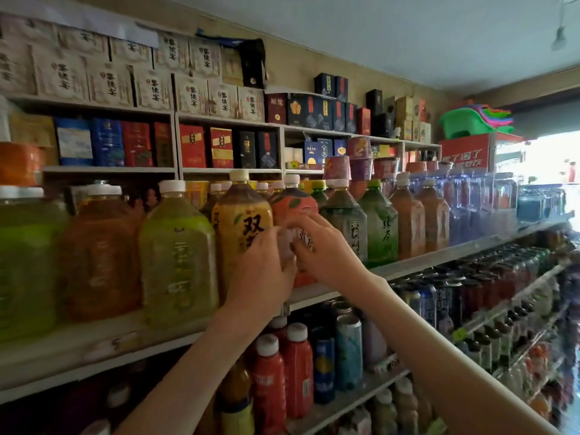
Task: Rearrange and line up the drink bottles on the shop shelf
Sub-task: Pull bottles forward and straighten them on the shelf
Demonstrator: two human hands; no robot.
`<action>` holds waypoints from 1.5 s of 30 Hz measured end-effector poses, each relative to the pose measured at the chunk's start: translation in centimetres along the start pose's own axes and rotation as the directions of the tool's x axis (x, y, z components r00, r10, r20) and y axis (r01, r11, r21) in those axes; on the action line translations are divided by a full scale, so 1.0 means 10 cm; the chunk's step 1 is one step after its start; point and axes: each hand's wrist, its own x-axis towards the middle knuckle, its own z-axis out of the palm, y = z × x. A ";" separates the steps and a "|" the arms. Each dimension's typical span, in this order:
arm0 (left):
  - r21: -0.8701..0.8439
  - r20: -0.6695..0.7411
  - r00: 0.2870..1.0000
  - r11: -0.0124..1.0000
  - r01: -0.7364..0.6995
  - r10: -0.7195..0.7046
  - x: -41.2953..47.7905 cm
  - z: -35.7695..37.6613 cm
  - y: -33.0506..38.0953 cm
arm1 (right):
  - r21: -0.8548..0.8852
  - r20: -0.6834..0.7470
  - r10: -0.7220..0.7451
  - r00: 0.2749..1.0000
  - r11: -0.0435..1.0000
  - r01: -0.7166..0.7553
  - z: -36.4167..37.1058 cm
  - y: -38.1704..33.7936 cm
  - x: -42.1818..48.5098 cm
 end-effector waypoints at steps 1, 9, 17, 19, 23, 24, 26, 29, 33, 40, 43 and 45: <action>0.071 -0.028 1.000 0.997 0.004 -0.002 0.04 0.09 0.03 | -0.006 0.009 -0.003 1.000 1.000 0.003 -0.05 0.16 0.00; 0.342 -0.194 0.978 0.940 -0.008 0.079 0.20 0.35 0.18 | 0.033 -0.085 -0.063 0.994 0.997 0.066 -0.14 0.87 0.22; 0.386 -0.205 0.970 0.921 -0.045 0.133 0.51 0.93 0.52 | -0.096 -0.243 -0.070 0.967 0.994 0.048 -0.09 1.25 0.38; 0.379 -0.236 0.962 0.924 -0.041 0.140 0.60 1.12 0.62 | -0.087 -0.238 -0.045 0.970 0.996 0.025 -0.12 1.43 0.38; 0.342 -0.216 0.958 0.934 -0.106 0.187 0.77 1.44 0.85 | -0.013 -0.084 -0.109 0.990 0.994 0.108 -0.24 1.69 0.41; 0.330 -0.213 0.957 0.936 -0.121 0.199 0.82 1.51 0.89 | 0.007 -0.053 -0.137 0.989 0.990 0.138 -0.27 1.76 0.41; 0.296 -0.223 0.956 0.948 -0.119 0.190 0.92 1.63 0.90 | 0.044 -0.030 -0.161 0.987 0.986 0.162 -0.32 1.85 0.42; 0.287 -0.235 0.958 0.953 -0.096 0.167 1.04 1.77 0.89 | 0.028 -0.047 -0.213 0.976 0.976 0.214 -0.40 2.02 0.41; 0.275 -0.277 0.942 0.955 -0.110 0.188 1.20 1.90 0.92 | 0.019 -0.141 -0.264 0.954 0.963 0.269 -0.66 2.31 0.52; 0.324 -0.191 0.981 0.946 0.024 0.040 1.36 1.98 1.01 | 0.055 -0.178 -0.204 0.963 0.975 0.217 -1.18 2.97 0.83; 0.510 -0.098 0.994 0.856 0.087 -0.042 1.39 2.12 1.08 | -0.058 -0.134 -0.239 0.962 0.971 0.233 -1.29 3.22 0.86; 0.654 -0.036 0.994 0.750 0.100 -0.101 1.43 2.26 1.09 | -0.070 -0.087 -0.186 0.979 0.981 0.180 -1.31 3.33 0.88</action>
